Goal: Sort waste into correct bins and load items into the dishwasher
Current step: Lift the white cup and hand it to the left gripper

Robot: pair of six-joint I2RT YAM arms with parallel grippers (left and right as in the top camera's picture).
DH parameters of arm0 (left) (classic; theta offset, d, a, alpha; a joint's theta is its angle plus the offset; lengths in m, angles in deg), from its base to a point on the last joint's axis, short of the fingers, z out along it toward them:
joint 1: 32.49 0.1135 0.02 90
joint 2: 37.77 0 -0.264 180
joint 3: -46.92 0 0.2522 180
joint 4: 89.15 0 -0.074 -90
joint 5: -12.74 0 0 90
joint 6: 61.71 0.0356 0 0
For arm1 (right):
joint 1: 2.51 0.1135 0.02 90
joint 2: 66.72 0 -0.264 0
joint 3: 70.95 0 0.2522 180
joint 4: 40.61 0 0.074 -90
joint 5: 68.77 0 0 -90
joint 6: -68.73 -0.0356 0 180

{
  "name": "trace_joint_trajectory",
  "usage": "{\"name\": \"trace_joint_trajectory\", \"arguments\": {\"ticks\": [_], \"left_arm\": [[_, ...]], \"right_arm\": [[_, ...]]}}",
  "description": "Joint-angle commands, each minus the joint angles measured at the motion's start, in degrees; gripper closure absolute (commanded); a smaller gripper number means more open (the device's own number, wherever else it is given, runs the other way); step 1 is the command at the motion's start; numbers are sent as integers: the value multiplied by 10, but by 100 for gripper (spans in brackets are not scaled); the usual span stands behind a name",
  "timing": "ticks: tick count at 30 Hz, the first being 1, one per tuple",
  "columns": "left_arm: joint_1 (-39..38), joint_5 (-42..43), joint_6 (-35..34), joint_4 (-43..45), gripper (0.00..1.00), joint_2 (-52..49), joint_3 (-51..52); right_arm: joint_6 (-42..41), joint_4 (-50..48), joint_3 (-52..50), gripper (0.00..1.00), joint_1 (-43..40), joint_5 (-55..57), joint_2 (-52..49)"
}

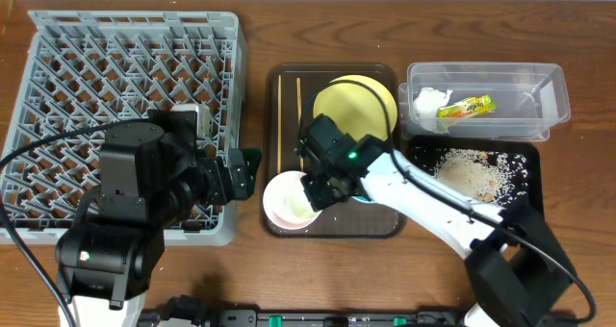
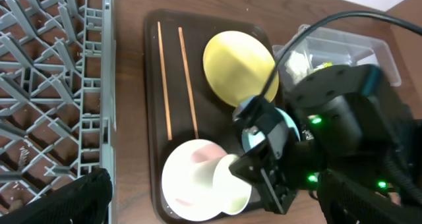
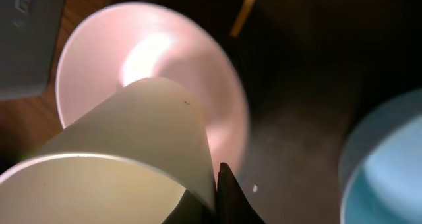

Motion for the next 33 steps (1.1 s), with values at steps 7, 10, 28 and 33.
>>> {"name": "trace_joint_trajectory", "arguments": {"ticks": [7,10,28,33], "left_arm": [[41,194,-45,53,2,-13,-9],[70,364,-45,104,5,-35,-9],[26,689,-47,191,9,-118,-8],[20,689,-47,196,23,-118,-8]], "right_arm": [[120,-33,15,99,-173,-274,192],[163,-65,15,99,-231,-436,230],[110,-244,15,99,-229,-590,246],[109,-246,15,99,-217,-566,244]]}}
